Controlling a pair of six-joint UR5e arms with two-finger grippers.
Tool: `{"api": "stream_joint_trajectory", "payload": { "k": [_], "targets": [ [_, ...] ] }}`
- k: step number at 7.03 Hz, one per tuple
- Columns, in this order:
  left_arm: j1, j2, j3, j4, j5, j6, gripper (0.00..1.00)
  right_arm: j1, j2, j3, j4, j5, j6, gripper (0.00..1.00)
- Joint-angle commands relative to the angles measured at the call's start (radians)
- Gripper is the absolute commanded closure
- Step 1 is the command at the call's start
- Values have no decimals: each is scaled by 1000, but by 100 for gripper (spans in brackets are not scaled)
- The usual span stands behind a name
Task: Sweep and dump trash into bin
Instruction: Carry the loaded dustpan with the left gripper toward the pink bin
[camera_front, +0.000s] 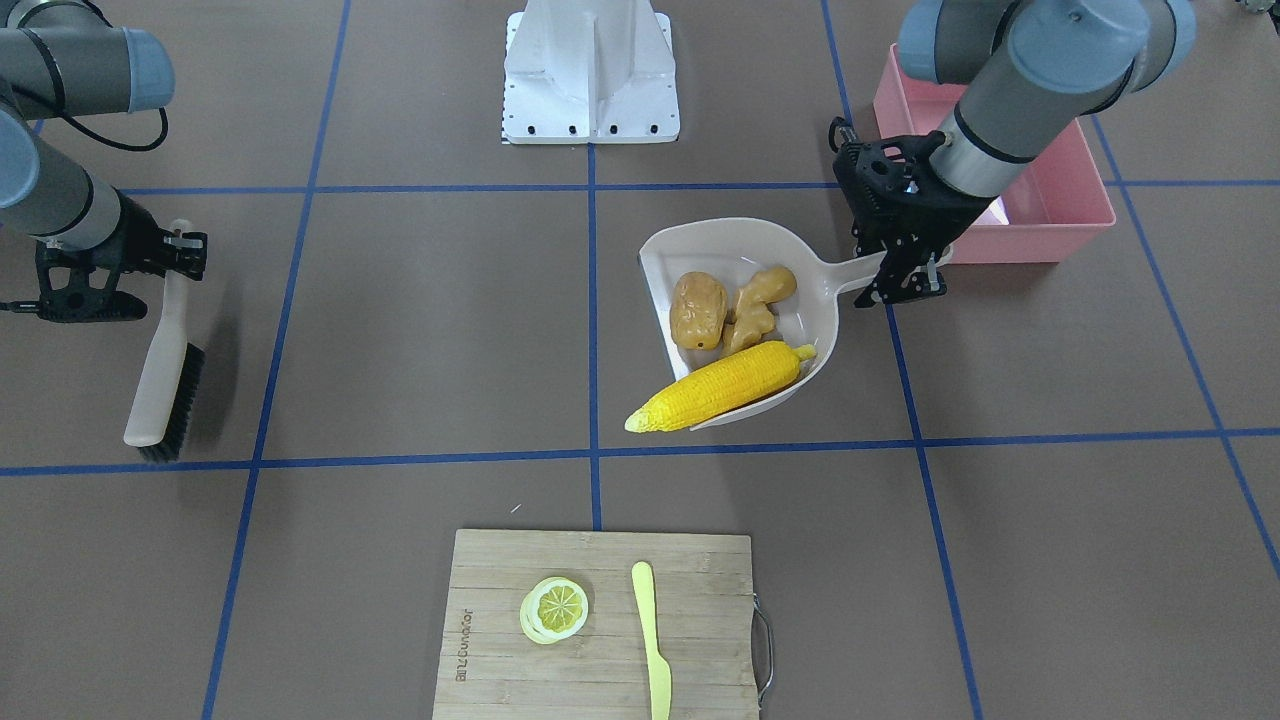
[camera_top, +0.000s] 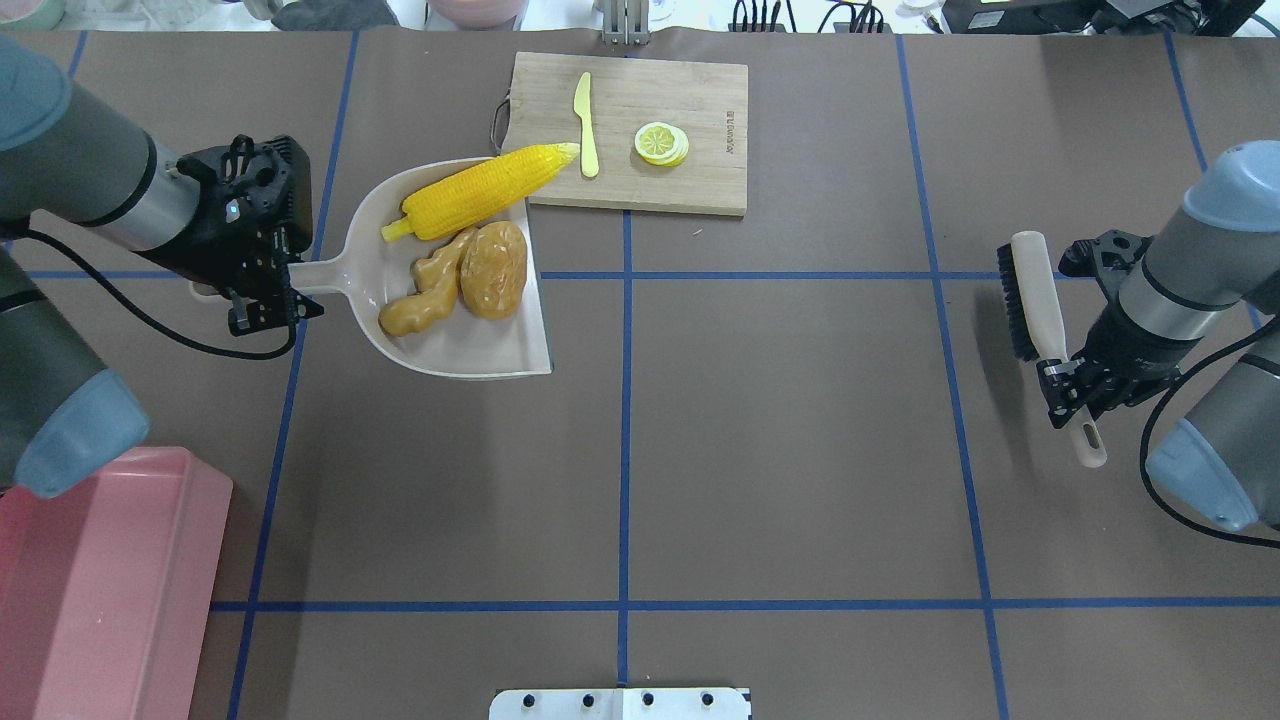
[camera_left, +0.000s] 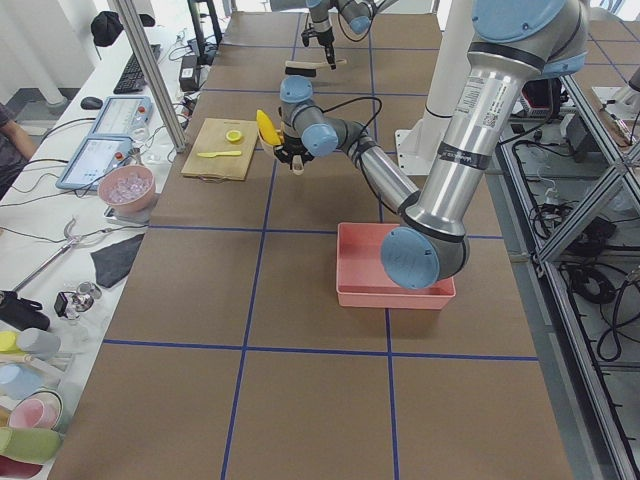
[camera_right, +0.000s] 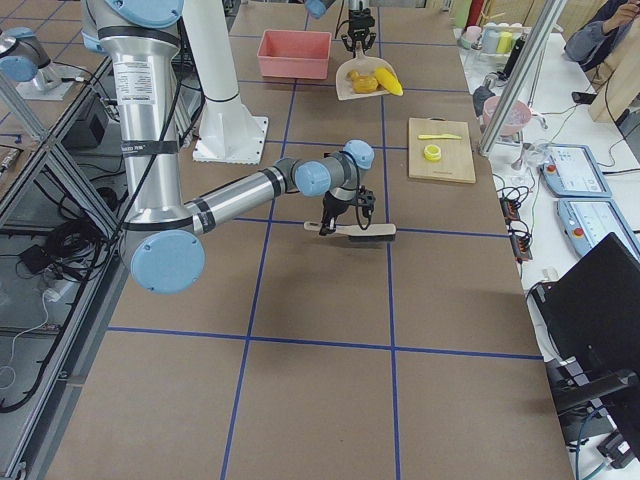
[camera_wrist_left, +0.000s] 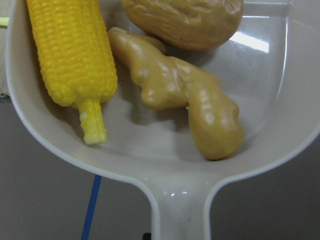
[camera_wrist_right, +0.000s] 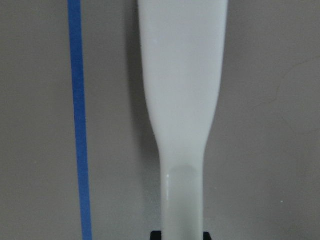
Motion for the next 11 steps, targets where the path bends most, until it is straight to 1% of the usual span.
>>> {"api": "stream_joint_trajectory", "payload": {
  "k": [1, 2, 4, 5, 6, 7, 8, 9, 10, 11],
  "targets": [
    [-2, 107, -122, 61, 41, 2, 100, -2, 9, -4, -15, 4, 1, 86],
    [-7, 165, -177, 84, 43, 1, 100, -2, 9, -9, -13, 4, 1, 80],
    [-24, 274, -277, 111, 49, 2, 100, -2, 9, -34, -4, 4, 0, 78],
    [-63, 307, -289, 111, 47, 4, 100, -2, 14, -45, -4, 4, 0, 77],
    [-80, 351, -306, 111, 46, 5, 100, -4, 23, -45, -4, 6, 0, 69],
    [-105, 399, -312, 99, 34, 19, 100, -2, 37, -51, -7, 6, 0, 69],
    [-154, 475, -311, 65, -8, 83, 100, -2, 43, -55, -7, 16, 0, 69],
    [-198, 505, -305, 56, -40, 111, 100, -2, 43, -59, -7, 18, 0, 66],
    [-226, 529, -303, 54, -54, 129, 100, -2, 43, -67, -6, 24, 0, 50],
    [-278, 572, -287, 24, -115, 145, 100, -4, 43, -70, -3, 22, -3, 10]
  ]
}}
